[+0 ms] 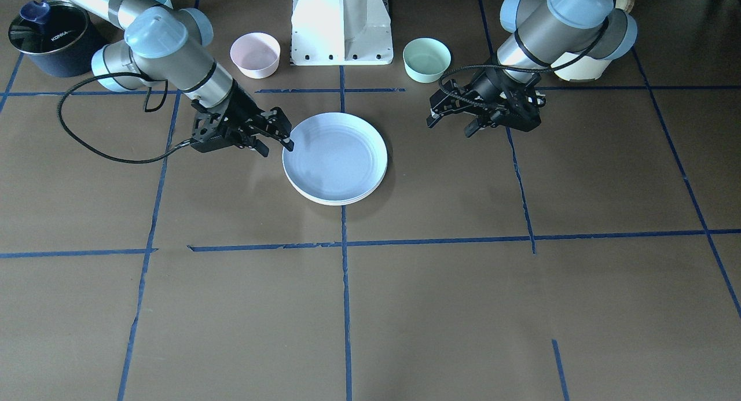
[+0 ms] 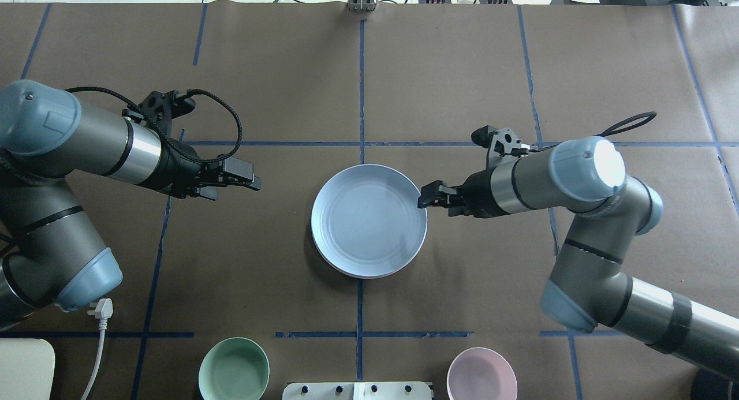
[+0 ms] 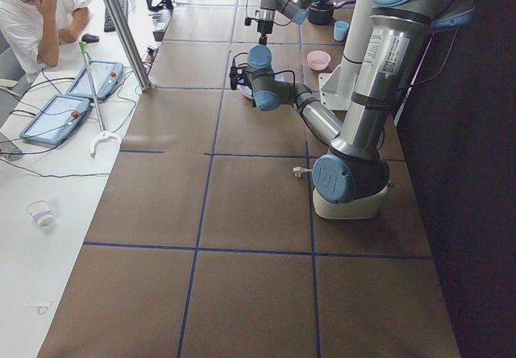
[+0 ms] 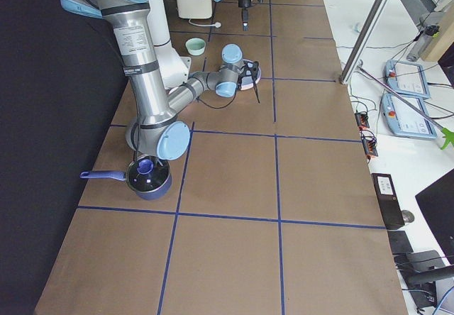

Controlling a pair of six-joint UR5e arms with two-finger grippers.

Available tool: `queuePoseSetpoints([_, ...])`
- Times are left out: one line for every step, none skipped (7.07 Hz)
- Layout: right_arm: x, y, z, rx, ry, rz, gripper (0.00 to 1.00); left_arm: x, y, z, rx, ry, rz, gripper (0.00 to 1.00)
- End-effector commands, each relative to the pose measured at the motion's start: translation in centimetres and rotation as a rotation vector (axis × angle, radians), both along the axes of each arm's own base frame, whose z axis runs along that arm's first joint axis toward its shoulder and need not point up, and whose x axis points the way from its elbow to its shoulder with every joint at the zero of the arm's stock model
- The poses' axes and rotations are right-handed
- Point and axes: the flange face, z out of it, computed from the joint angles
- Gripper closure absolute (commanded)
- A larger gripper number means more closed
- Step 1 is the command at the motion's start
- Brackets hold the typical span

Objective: Stack three plates with pink and blue

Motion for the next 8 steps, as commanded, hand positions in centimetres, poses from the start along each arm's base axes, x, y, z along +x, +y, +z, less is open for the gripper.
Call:
queuePoseSetpoints([11.1,-3.0,5.5,-0.044,0.044,0.037,0.00,-3.2,-1.7,3.7,-0.004,-0.054,-0.036,0.00])
queuePoseSetpoints([16.7,-4.2,9.5,0.028,0.099,0.005,0.00,-5.3,-1.5,8.1,0.095,-0.134,0.004,0.00])
queuePoseSetpoints([22.7,-4.7,14.1,0.081,0.177,-0.019,0.00,-9.5,-2.5,11.9,0.162,-0.220,0.012,0.00])
queuePoseSetpoints([28.0,-6.0,16.8,0.135,0.275,-0.068,0.00,-14.4,-3.5,15.0,0.233,-0.323,0.056,0.00])
queuePoseSetpoints([32.9,-6.5,19.9,0.196,0.377,-0.135,0.00,-19.4,-3.4,17.7,0.288,-0.392,0.105,0.00])
queuePoseSetpoints([37.5,-6.8,22.3,0.217,0.445,-0.209,0.00,-24.8,-3.9,19.9,0.333,-0.432,0.139,0.00])
queuePoseSetpoints([42.2,-6.6,23.6,0.242,0.452,-0.275,0.00,-29.5,-4.4,21.5,0.357,-0.464,0.182,0.00])
queuePoseSetpoints([45.3,-6.0,24.9,0.248,0.440,-0.302,0.00,-34.6,-4.6,23.7,0.379,-0.513,0.220,0.00])
